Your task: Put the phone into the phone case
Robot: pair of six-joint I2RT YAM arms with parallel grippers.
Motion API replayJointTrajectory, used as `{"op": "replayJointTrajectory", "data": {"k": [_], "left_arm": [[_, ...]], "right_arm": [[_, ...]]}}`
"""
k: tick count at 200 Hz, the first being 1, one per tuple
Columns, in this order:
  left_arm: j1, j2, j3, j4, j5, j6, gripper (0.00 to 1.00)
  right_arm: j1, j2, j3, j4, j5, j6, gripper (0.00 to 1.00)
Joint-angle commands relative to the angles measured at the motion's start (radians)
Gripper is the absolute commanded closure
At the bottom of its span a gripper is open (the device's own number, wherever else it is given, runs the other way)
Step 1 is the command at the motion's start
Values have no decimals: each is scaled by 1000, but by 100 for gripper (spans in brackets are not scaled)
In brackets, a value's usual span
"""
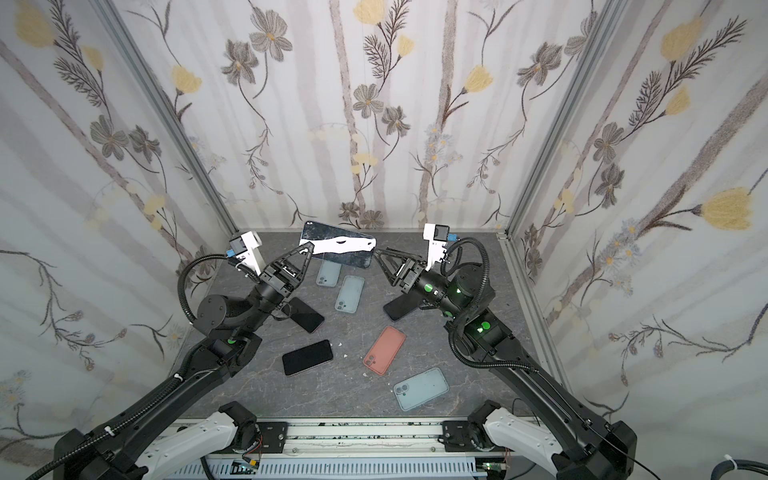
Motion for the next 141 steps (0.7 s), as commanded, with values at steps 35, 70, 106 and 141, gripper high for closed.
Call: {"op": "replayJointTrajectory", "data": {"k": [35, 70, 106, 141], "left_arm": [[2, -14, -9, 199, -10, -72, 100], [1, -21, -14, 202, -2, -79, 100], [1, -24, -13, 205, 14, -87, 100], [0, -31, -13, 205, 30, -83, 100]], "right_arm": [[34, 53, 50, 137, -112, 36, 43], [62, 81, 95, 155, -141, 33, 52], [84, 99, 125, 159, -144, 27, 60], [96, 115, 151, 149, -146, 18, 71]]}}
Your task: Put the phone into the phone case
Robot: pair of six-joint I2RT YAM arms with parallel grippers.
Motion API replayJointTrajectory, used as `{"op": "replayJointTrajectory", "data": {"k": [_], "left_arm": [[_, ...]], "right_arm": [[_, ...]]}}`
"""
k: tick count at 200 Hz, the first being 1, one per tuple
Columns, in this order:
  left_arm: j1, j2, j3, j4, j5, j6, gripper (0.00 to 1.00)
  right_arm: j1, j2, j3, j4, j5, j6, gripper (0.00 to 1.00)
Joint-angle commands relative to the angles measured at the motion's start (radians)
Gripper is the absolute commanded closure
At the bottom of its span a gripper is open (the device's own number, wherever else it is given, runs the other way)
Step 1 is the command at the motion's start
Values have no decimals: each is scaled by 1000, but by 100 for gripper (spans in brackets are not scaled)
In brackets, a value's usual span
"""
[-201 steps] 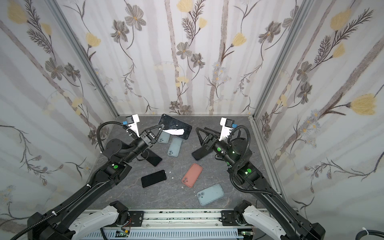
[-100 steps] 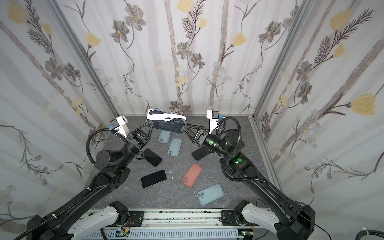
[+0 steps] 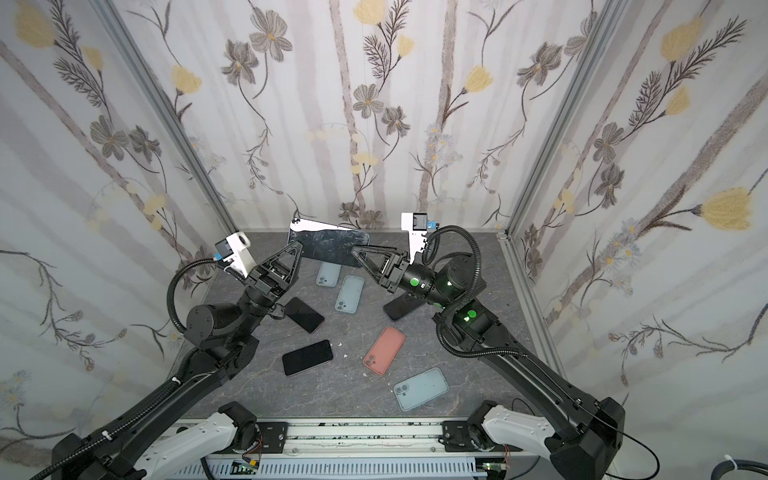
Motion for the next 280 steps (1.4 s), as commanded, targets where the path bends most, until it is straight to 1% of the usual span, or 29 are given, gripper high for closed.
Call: {"op": "replayJointTrajectory", "data": {"k": [1, 30, 46, 64, 98, 115, 127, 134, 138, 143, 151, 160, 164, 174, 186, 207, 229, 241, 264, 280], "left_arm": [[1, -7, 1, 84, 16, -10, 100], [2, -8, 8, 76, 34, -10, 100], [1, -6, 12, 73, 42, -10, 100], [2, -3, 11, 66, 46, -10, 100], [2, -4, 13, 50, 43, -4, 100], [1, -9, 18, 16, 28, 14, 100], [1, -21, 23, -44, 2, 49, 100], [2, -29, 27, -87, -19, 82, 100], [1, -35, 32, -112, -32, 98, 93], [2, -43, 35, -144, -49, 114, 79], [1, -52, 40, -184, -72, 141, 63], [1, -62, 43, -224, -100, 166, 38], [2, -65, 43, -240, -110, 177, 32], [2, -74, 49, -292, -126, 209, 29], [1, -83, 63, -378, -150, 252, 28], [1, -90, 96, -590, -190, 346, 27], [-1, -69, 146, -829, -190, 445, 26], [-5, -46, 167, -946, -180, 491, 26], [-28, -1, 180, -1096, -161, 571, 26], [-69, 26, 188, -1158, -171, 625, 26]], "right_arm": [[8, 8, 20, 38, -16, -1, 71], [13, 11, 23, 31, -4, -6, 72], [15, 9, 24, 28, -1, -5, 78], [18, 4, 20, 23, 10, -6, 80], [19, -13, 9, 11, 35, -11, 90], [19, -21, 5, 11, 37, -10, 92], [20, -28, 3, 5, 46, -12, 100], [19, -33, 3, 0, 56, -12, 100], [19, -35, 2, -7, 62, -14, 100], [19, -40, 1, -17, 74, -15, 100], [19, -50, -1, -34, 97, -20, 100], [19, -62, -6, -53, 120, -26, 100], [19, -68, -8, -60, 130, -28, 100], [17, -85, -15, -77, 156, -34, 100], [15, -103, -17, -117, 196, -45, 100], [8, -139, -1, -246, 297, -81, 100], [-5, -177, 17, -392, 413, -122, 100], [-22, -193, 20, -452, 456, -131, 100], [-63, -214, 24, -517, 487, -135, 100], [-80, -217, 39, -549, 495, -144, 100]]}}
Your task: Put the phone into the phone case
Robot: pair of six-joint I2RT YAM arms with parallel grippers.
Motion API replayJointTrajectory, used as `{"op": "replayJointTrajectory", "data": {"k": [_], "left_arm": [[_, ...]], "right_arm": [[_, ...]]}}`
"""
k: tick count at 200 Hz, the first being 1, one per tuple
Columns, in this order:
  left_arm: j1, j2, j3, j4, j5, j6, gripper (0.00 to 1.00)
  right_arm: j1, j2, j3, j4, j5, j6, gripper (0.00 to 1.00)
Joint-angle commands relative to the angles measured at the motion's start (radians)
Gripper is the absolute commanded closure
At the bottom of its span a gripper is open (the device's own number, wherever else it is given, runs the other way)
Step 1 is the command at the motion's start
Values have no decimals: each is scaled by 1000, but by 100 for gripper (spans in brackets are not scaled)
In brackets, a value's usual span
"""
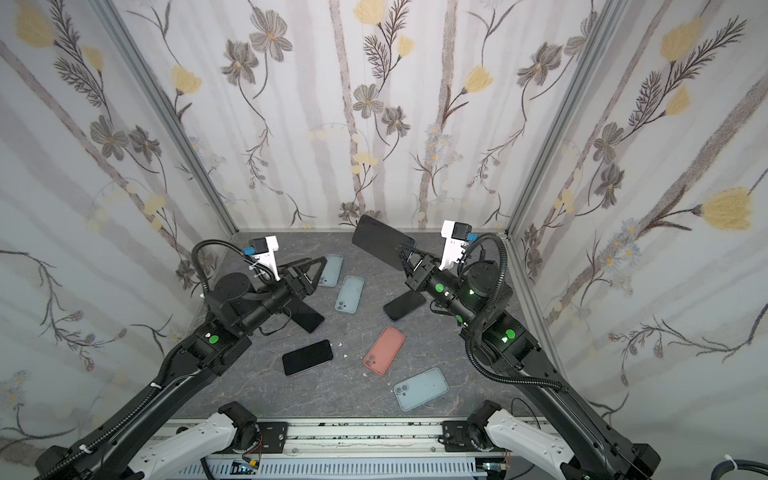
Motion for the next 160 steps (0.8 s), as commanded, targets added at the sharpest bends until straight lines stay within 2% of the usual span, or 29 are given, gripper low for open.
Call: {"op": "replayJointTrajectory", "data": {"k": [1, 54, 88, 111, 160], "left_arm": [[-39, 31, 20, -203, -3, 136, 26], [-268, 194, 92, -335, -124, 311, 26], [-332, 291, 68, -351, -44, 385, 24], [-382, 333, 36, -346, -28, 440, 22], [-444, 505, 32, -373, -150, 502, 21]], "right_arm": [[-20, -10, 27, -55, 63, -30, 100], [-22, 15, 123, -194, 123, -107, 100], [-22, 0, 125, -211, 141, -121, 100], [-22, -8, 116, -225, 161, -131, 100], [-23, 9, 113, -212, 168, -135, 100]]}}
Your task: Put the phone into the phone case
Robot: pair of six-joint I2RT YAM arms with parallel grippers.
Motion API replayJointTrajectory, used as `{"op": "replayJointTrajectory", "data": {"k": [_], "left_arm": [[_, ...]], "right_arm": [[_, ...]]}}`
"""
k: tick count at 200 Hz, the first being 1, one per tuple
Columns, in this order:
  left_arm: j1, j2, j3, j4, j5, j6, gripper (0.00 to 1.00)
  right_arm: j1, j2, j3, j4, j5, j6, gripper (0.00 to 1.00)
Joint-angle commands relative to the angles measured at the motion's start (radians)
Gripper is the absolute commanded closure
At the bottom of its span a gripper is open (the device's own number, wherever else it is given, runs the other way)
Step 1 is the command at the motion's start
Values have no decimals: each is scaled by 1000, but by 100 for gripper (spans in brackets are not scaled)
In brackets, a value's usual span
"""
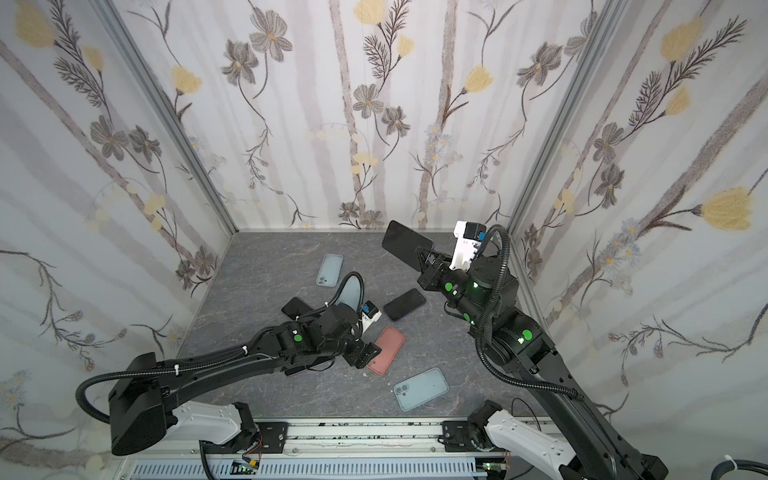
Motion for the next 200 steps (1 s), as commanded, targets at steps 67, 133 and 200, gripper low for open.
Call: {"op": "replayJointTrajectory", "data": {"k": [67, 133, 200], "left_arm": [[-10, 247, 26, -49, -211, 117, 21], [2, 354, 55, -88, -256, 140, 24], [79, 334, 25, -85, -256, 148, 28]], "right_arm": [[0, 16, 18, 36, 14, -9, 100], [-1, -3, 14, 13, 41, -6, 100], [-1, 15, 17, 16, 44, -14, 100]]}}
